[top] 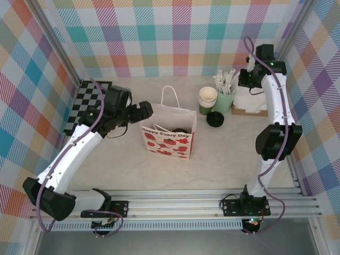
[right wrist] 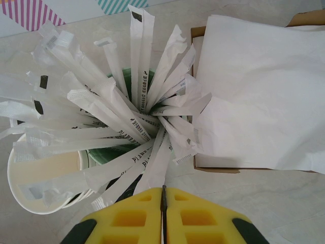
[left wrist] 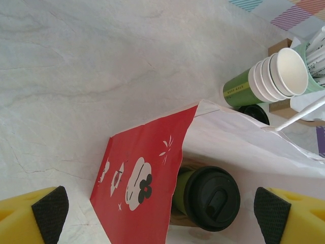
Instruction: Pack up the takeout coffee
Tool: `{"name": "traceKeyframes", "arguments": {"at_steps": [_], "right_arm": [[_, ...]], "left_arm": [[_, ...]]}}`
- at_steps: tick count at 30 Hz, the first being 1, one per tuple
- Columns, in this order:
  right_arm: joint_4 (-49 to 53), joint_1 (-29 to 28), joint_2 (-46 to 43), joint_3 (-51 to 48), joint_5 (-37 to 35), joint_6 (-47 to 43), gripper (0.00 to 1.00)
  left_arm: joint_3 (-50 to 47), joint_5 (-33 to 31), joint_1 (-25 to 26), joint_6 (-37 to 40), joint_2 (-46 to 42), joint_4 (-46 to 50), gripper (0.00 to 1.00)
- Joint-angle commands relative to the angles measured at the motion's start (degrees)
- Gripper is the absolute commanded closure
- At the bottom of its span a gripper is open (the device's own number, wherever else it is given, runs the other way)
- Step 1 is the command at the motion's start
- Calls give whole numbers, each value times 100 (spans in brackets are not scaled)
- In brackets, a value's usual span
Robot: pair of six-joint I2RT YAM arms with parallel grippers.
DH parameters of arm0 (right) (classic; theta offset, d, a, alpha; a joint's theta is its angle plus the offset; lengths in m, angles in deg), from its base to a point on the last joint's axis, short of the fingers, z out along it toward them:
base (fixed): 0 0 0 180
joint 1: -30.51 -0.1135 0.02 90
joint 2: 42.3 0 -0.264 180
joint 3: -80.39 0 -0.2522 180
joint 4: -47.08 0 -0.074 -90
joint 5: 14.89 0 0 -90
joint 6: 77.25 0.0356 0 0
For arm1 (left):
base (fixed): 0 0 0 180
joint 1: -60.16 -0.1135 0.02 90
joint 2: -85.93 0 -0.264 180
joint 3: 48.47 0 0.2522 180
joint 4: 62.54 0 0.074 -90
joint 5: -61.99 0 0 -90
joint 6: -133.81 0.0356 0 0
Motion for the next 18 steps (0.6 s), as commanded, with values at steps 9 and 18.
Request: {"name": "traceKeyframes", "arguments": {"at_steps": [9, 18], "right_arm": [[119, 6, -10, 155, -574, 613, 63], [176, 167, 505, 603, 51, 2436, 56]], "left_arm": [[-35, 173, -119, 153, 31, -185, 4], [-62, 209, -126, 153, 140, -226, 3]]}}
